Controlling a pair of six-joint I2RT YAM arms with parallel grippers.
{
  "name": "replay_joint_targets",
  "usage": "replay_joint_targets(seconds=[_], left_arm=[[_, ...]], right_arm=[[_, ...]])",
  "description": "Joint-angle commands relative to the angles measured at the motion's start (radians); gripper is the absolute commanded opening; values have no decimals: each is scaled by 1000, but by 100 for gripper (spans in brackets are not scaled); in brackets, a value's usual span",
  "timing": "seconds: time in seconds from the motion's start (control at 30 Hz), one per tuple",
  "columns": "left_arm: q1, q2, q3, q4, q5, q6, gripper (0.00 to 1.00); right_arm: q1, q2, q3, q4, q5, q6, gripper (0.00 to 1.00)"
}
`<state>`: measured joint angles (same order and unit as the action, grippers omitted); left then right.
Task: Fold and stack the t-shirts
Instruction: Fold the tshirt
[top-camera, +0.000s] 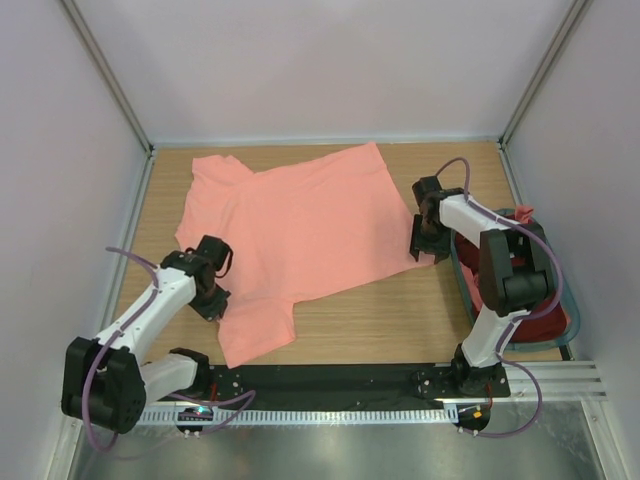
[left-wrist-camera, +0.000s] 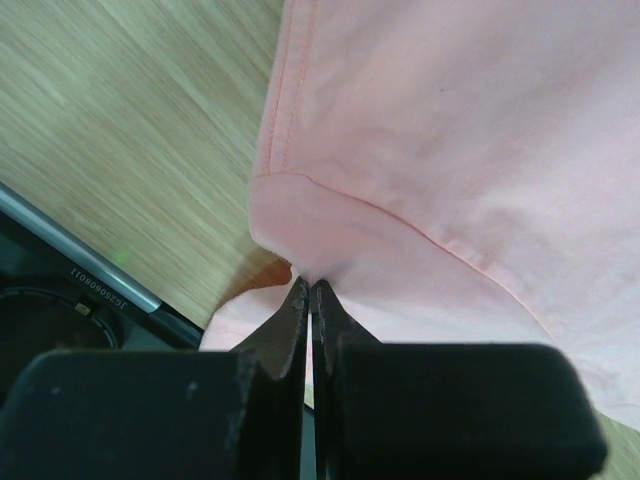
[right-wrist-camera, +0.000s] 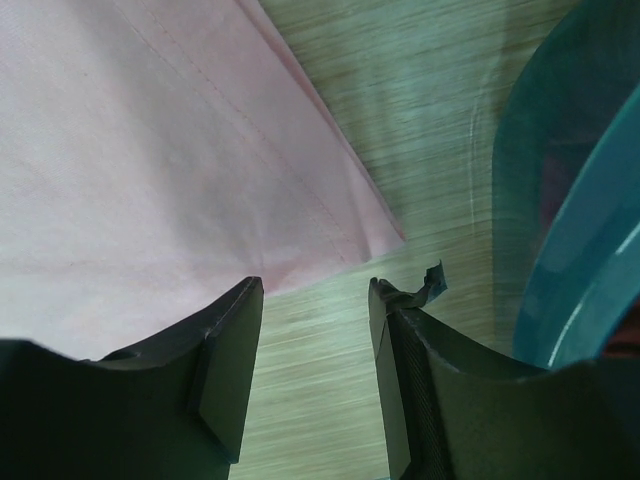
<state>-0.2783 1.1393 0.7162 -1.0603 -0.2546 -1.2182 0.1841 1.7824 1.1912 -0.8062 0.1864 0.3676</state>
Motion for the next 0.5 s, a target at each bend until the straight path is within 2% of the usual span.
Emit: replay_joint_targets(seconds=[0.0, 0.23, 0.47], left_arm=[[11, -27, -12, -43, -45, -6, 0], [14, -52, -11, -63, -46, -14, 0], [16, -92, -14, -82, -48, -20, 0]], right_arm=[[-2, -20, -13, 51, 35, -9, 54], [-3, 11, -39, 101, 2, 16, 52], [-2, 5, -110, 144, -27, 36, 44]])
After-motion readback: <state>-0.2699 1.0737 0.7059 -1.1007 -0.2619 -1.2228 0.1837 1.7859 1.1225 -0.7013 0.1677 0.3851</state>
